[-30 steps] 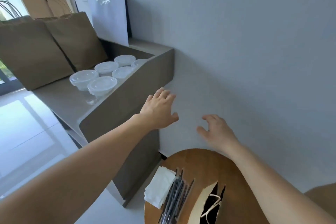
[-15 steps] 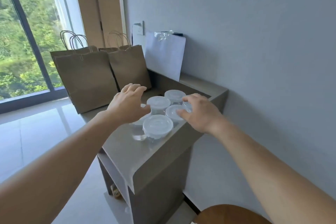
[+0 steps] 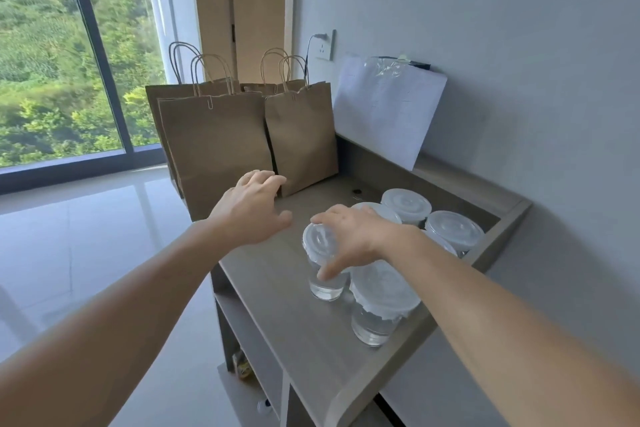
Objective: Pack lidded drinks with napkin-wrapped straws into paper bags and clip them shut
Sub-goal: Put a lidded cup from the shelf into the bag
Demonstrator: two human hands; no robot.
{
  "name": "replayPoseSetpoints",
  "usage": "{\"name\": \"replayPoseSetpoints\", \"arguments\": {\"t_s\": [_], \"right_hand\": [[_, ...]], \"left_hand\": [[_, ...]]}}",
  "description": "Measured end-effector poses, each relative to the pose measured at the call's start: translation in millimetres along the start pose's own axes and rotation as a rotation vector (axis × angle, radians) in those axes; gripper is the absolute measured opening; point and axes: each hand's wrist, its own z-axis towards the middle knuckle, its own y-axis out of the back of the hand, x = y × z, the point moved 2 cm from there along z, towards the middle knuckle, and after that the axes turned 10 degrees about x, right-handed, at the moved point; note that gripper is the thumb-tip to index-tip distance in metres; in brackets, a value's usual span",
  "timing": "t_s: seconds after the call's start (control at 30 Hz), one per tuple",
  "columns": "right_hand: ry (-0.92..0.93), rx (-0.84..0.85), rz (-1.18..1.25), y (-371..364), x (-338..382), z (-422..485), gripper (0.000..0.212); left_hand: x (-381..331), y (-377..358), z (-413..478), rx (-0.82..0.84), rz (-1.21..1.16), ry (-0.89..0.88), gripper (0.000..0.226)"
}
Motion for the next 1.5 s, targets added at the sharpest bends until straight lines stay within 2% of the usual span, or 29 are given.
{"name": "replayPoseSetpoints", "arguments": {"t_s": [0.2, 0.37, 0.5, 0.6, 0.73, 0.93, 1.07, 1.23, 1.5], "right_hand": [[-0.034, 0.054, 0.020, 0.5, -5.5, 15.0, 0.109], [-0.012, -0.042, -0.004, -4.7, -3.9, 21.9, 0.101], [-0.014, -0.117, 0.087, -7.0, -3.7, 20.2, 0.097], [-0.016, -0.243, 0.263, 8.1, -10.0, 5.1, 0.095], [-0.005, -0.500, 0.435, 39.3, -29.6, -40.0, 0.093], [-0.141, -0.765, 0.517, 60.7, -79.8, -151.5, 0.086], [-0.318, -0.792, 0.530, 31.1, -114.0, -231.1, 0.087], [-0.548, -0.757, 0.554, -51.7, -154.4, -317.9, 0.087], [-0.798, -0.605, 0.713, -212.6, -195.6, -409.7, 0.090]], "left_hand": [[3.7, -8.0, 11.1, 0.019, -0.030, -0.007, 0.064], [1.5, -9.8, 14.4, 0.016, -0.039, -0.013, 0.067], [-1.5, -3.1, 14.5, -0.004, -0.052, -0.022, 0.066], [-4.3, 9.5, 15.0, -0.061, -0.060, -0.023, 0.066], [-30.1, 26.6, 17.6, -0.120, -0.086, -0.048, 0.066], [-117.7, 30.5, 19.4, -0.098, -0.086, -0.245, 0.066], [-194.9, 8.6, 8.6, -0.010, -0.056, -0.429, 0.069], [-294.7, -45.3, -24.4, 0.168, 0.001, -0.589, 0.073], [-399.6, -198.1, -126.0, 0.589, 0.118, -0.754, 0.081]]}}
